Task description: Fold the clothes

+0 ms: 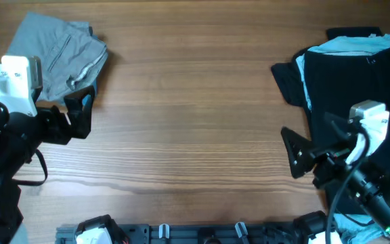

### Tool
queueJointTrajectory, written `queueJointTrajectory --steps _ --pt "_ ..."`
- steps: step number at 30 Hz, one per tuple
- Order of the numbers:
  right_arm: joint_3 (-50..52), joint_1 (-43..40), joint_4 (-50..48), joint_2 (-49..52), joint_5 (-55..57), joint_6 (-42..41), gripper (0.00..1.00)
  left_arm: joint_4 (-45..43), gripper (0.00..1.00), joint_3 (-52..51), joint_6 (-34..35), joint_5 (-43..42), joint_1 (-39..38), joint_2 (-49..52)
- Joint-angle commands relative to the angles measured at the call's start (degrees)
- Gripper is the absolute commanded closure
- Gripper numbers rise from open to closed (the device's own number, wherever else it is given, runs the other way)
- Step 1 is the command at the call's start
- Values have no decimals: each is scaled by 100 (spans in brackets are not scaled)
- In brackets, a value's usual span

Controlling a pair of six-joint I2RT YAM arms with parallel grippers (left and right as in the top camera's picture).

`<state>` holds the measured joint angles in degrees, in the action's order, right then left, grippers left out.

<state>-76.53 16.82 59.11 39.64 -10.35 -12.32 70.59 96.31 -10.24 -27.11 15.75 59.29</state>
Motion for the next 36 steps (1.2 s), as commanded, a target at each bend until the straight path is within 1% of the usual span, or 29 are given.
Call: queueJointTrajectory --steps 1,3,5,7,8,10,11,13,14,18,19,23,24,25,36 --pt "11 20 529 63 98 0 0 0 0 -39 -94 -28 -22 -4" --pt "52 20 852 63 205 55 0 -2 0 -39 -94 -28 -22 -2" --pt "350 -35 544 -15 826 590 0 -2 0 -39 -94 -28 -22 -4" --pt "981 -116 -411 -269 951 1453 0 -2 0 -39 -94 -28 -22 -4" --pt "1513 -203 -1086 -520 892 1698 0 -2 0 -39 -94 -28 -22 -4" --pt "2645 -415 -2124 -1071 584 1668 0 0 0 -39 -94 -28 -22 -4" --pt "3381 -546 -2743 -1484 334 1668 0 -2 0 -39 -94 -28 -22 -4" --pt "4461 -675 -3519 -2229 50 1665 0 -2 0 -39 -94 -28 -22 -4" --pt "4905 -708 -3753 -2621 42 1670 0 -2 0 -39 -94 -28 -22 -4" --pt "6179 -870 -4461 -3792 46 1681 0 -2 0 -39 -94 -28 -22 -4" --pt "6483 -887 -4760 -3941 44 1676 0 -2 0 -39 -94 -28 -22 -4" --pt "7434 -887 -5976 -3947 22 1665 0 -2 0 -39 -94 -28 -22 -4" --pt "7650 -887 -6170 -3947 20 1665 0 -2 0 -39 -94 -28 -22 -4" --pt "7624 -887 -6019 -3945 20 1668 0 0 0 -39 -94 -28 -22 -4" --pt "7624 -887 -5995 -3936 22 1676 0 -2 0 -39 -94 -28 -22 -4"
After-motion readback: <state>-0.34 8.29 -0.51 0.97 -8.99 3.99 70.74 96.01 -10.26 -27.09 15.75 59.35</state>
